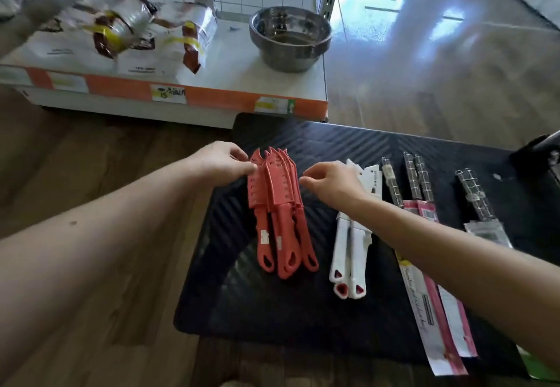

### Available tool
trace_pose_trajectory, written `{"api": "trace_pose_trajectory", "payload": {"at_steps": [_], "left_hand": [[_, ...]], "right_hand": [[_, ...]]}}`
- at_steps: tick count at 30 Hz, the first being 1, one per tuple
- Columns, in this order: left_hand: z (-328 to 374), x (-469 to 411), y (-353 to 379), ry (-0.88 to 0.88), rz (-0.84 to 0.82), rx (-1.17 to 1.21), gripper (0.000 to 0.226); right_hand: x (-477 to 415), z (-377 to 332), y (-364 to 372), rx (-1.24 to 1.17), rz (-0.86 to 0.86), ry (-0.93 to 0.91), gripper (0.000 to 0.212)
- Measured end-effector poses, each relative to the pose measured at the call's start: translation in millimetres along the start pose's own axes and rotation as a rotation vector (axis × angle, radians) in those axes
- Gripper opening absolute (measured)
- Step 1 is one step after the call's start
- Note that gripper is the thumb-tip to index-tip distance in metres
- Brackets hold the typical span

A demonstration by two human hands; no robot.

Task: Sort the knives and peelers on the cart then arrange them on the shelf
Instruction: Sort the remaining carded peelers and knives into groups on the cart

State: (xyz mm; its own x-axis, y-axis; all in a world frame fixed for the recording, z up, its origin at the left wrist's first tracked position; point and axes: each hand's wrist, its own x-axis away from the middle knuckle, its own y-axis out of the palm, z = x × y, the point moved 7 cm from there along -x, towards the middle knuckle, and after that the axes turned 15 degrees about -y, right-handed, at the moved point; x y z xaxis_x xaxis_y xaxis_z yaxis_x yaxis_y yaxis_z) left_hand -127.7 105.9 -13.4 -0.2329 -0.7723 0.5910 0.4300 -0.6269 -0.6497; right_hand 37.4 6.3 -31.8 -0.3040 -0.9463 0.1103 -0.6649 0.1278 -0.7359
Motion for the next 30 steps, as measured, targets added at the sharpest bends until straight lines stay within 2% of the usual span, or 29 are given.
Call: {"api": "trace_pose_trajectory", "payload": {"at_steps": [2,6,9,11,13,18,24,27,30], "left_hand": [[-4,13,12,0.060,0.058,0.001,0.044],[-18,18,42,0.085,0.060,-0.006,0.060],[-14,16,50,0.201,0.164,-0.102,0.073],[-19,13,57,0.186,0.178,-0.187,0.088],[-28,7,64,0.143,0.134,-0.172,0.095],[-35,6,67,0.075,0.045,0.095,0.068],[-28,11,84,0.010,-0.014,0.148,0.079],[-25,11,85,-0.027,-0.050,0.351,0.075],[-26,11,81,-0.064,-0.067,0.494,0.085]], "right_hand": [[-1,-3,4,0.001,-0.034,0.013,0.027],[3,-8,6,0.009,-0.038,0.042,0.040],[6,-13,8,0.030,-0.036,0.033,0.048],[10,-15,10,0.043,-0.048,0.019,0.049],[12,-15,13,0.026,-0.063,0.016,0.050],[14,-8,21,-0.041,-0.083,0.092,0.064],[13,-7,33,-0.189,-0.057,0.178,0.039],[13,-3,39,-0.314,-0.039,0.242,0.030],[16,-1,42,-0.463,-0.029,0.299,0.027]]}}
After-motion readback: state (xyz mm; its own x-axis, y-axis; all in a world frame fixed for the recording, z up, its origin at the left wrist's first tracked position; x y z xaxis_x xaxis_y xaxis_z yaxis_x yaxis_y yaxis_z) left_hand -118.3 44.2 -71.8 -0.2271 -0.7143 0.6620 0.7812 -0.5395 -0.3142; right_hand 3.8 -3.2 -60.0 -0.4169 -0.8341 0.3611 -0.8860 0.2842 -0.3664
